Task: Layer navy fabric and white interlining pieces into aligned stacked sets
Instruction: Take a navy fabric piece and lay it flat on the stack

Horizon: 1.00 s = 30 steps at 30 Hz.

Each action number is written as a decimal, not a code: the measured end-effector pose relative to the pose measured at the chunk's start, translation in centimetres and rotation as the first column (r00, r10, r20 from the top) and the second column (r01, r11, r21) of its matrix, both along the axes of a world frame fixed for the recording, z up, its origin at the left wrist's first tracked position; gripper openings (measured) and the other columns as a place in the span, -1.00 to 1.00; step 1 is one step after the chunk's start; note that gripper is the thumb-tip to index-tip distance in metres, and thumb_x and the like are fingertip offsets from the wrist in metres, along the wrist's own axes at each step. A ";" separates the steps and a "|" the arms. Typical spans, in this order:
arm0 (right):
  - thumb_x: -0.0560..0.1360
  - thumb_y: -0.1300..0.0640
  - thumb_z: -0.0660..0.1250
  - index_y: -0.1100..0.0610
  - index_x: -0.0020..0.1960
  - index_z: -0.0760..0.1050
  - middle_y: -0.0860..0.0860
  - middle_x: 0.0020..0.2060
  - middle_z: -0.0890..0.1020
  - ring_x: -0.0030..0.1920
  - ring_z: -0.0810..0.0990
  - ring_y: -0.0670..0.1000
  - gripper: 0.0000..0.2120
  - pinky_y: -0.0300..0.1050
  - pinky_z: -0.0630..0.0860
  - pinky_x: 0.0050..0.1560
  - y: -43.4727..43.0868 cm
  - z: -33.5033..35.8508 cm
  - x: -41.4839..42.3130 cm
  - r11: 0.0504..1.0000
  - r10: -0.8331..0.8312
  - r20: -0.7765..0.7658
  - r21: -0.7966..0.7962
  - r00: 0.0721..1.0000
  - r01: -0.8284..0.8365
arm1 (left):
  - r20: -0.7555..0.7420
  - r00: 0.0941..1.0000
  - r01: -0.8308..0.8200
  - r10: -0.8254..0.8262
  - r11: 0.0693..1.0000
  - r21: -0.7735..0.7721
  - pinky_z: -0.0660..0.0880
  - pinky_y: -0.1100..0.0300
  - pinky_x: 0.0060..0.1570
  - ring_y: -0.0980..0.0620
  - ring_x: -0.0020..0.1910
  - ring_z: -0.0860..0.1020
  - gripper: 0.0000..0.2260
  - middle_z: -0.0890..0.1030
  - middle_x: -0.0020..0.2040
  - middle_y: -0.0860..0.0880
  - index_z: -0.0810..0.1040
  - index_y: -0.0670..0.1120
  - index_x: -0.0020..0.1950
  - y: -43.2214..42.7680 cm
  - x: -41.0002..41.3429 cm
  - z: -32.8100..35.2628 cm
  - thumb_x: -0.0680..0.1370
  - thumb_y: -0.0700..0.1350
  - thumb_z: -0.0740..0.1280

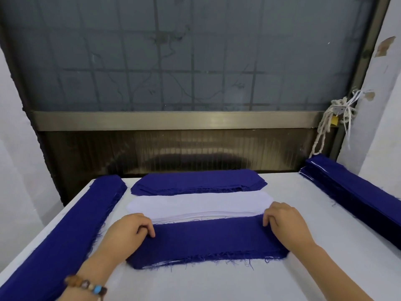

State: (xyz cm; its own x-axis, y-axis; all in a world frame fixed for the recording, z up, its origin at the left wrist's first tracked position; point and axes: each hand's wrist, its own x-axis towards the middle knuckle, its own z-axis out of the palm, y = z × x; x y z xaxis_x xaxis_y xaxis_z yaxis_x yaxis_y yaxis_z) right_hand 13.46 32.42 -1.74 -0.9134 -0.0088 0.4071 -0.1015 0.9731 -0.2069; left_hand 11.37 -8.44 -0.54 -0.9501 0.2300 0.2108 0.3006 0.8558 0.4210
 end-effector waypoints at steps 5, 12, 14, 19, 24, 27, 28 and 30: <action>0.56 0.26 0.17 -0.03 -0.12 0.53 -0.11 -0.05 0.54 -0.05 0.47 -0.12 -0.75 -0.30 0.43 0.01 -3.4 1.5 -4.6 0.996 0.033 -0.011 -0.081 0.999 -0.034 | -0.192 0.981 -0.018 0.027 0.999 0.049 0.37 0.34 0.04 0.18 0.04 0.43 -0.70 0.52 0.02 0.15 0.61 0.09 -0.03 3.7 -4.0 1.1 0.52 -0.29 0.23; 0.56 0.26 0.17 -0.05 0.36 0.39 -0.12 0.28 0.48 0.27 0.41 -0.06 -0.58 -0.18 0.33 0.28 -8.8 0.7 -12.7 0.981 0.171 0.024 -0.092 0.985 -0.168 | -0.134 0.990 0.049 -0.047 0.999 0.010 0.24 0.20 0.41 0.10 0.43 0.29 -0.64 0.36 0.44 0.09 0.41 0.01 0.43 10.4 -11.6 0.3 0.63 -0.18 0.17; 0.58 0.25 0.15 -0.02 0.40 0.35 -0.07 0.29 0.50 0.27 0.43 -0.03 -0.58 -0.14 0.37 0.28 -10.0 0.3 -14.9 0.980 0.181 0.058 -0.089 0.982 -0.176 | -0.121 0.991 0.060 -0.063 0.998 -0.021 0.30 0.19 0.36 0.09 0.38 0.35 -0.65 0.42 0.40 0.07 0.40 0.01 0.43 11.9 -13.3 0.0 0.64 -0.13 0.16; 0.64 0.15 0.11 0.04 0.41 0.35 0.02 0.25 0.52 0.20 0.51 0.04 -0.66 -0.09 0.49 0.12 -11.2 0.3 -20.0 0.995 0.093 0.070 -0.053 0.993 -0.089 | -0.183 0.983 -0.041 0.021 0.993 -0.111 0.47 0.15 0.13 0.03 0.19 0.48 -0.70 0.53 0.23 0.02 0.46 -0.01 0.37 14.1 -17.1 -0.1 0.67 -0.07 0.11; 0.63 0.03 0.14 0.03 0.34 0.38 0.02 0.18 0.55 0.11 0.55 0.04 -0.70 -0.10 0.52 0.01 -12.0 -0.3 -22.1 0.999 0.048 0.064 0.014 0.997 -0.049 | -0.188 0.980 -0.101 0.069 0.981 -0.166 0.51 0.11 0.06 -0.01 0.14 0.52 -0.73 0.55 0.18 -0.01 0.47 -0.01 0.32 15.3 -19.6 -0.1 0.65 -0.01 0.16; 0.63 -0.03 0.12 0.01 0.32 0.35 -0.01 0.17 0.55 0.08 0.56 0.01 -0.71 -0.13 0.52 -0.06 -12.2 -1.1 -22.4 0.999 0.035 0.034 0.019 0.999 -0.036 | -0.202 0.976 -0.120 0.082 0.976 -0.184 0.49 0.14 -0.05 -0.01 0.11 0.53 -0.73 0.58 0.14 -0.01 0.38 0.01 0.33 15.7 -20.2 -1.1 0.66 0.02 0.14; 0.63 -0.04 0.12 -0.01 0.29 0.34 -0.03 0.16 0.55 0.06 0.55 0.00 -0.73 -0.14 0.51 -0.08 -12.1 -1.3 -22.4 1.000 0.031 0.022 0.004 0.999 -0.031 | -0.207 0.974 -0.120 0.086 0.980 -0.157 0.47 0.15 -0.08 0.00 0.09 0.53 -0.75 0.59 0.11 0.00 0.36 0.02 0.32 15.8 -20.3 -1.4 0.65 0.03 0.14; 0.62 -0.06 0.13 -0.02 0.25 0.34 -0.05 0.15 0.55 0.05 0.55 -0.01 -0.75 -0.15 0.50 -0.10 -11.9 -1.3 -22.4 1.000 0.029 0.013 -0.009 0.999 -0.029 | -0.221 0.971 -0.111 0.089 0.990 -0.091 0.45 0.17 -0.11 0.03 0.05 0.51 -0.79 0.59 0.06 0.03 0.36 0.05 0.26 15.7 -20.5 -1.9 0.65 0.04 0.14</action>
